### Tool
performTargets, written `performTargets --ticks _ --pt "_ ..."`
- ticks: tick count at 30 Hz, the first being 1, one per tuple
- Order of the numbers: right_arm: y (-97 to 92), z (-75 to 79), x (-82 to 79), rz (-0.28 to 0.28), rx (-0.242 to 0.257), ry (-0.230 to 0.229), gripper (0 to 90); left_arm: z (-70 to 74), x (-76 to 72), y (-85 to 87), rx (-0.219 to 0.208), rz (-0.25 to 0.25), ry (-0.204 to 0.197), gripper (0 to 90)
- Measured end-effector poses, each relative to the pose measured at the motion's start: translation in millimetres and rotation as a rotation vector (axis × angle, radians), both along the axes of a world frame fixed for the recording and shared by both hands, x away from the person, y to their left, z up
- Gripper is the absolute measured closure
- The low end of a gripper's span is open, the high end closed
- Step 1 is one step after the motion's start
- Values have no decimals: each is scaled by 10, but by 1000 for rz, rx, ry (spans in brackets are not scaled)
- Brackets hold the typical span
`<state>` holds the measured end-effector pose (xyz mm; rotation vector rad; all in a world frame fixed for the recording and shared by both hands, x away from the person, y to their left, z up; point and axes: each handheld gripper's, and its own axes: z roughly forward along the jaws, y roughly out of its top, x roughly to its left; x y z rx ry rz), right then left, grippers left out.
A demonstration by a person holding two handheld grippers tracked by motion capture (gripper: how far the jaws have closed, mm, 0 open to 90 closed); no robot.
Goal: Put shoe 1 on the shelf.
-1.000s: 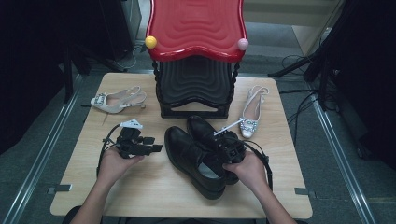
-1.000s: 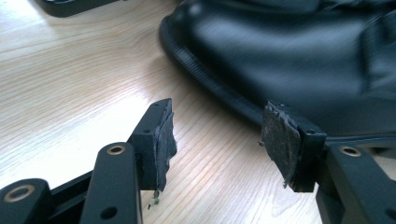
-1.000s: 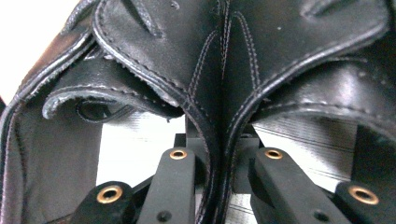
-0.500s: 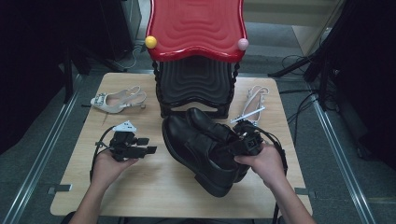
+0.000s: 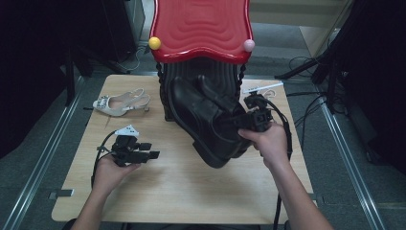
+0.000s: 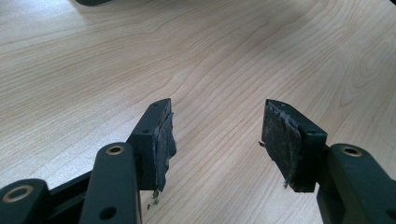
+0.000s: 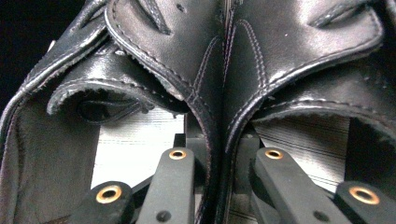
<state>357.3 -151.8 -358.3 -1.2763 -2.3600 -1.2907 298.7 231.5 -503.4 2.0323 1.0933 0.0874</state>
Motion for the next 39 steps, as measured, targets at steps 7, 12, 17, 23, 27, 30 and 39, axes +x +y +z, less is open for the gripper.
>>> performTargets --ticks 7,12,17,23,27,30,39 --pt "238 49 318 -154 23 -80 829 -5 3 3 -2 -4 0 434" --pt "367 39 440 -240 16 -133 829 -8 6 5 -6 -5 4 435" --pt "472 16 510 -324 5 -188 828 -10 7 -5 -4 -10 6 435" --pt "568 -66 611 -439 14 -212 825 -12 10 -1 -3 -15 8 435" --pt "613 -157 689 -473 27 -187 824 -13 12 -1 -6 -15 8 435" --pt "667 -211 706 -488 32 -185 824 -19 16 -13 -9 -15 11 435" --pt "813 -211 723 -555 10 -196 819 -13 13 -29 -8 -23 11 435"
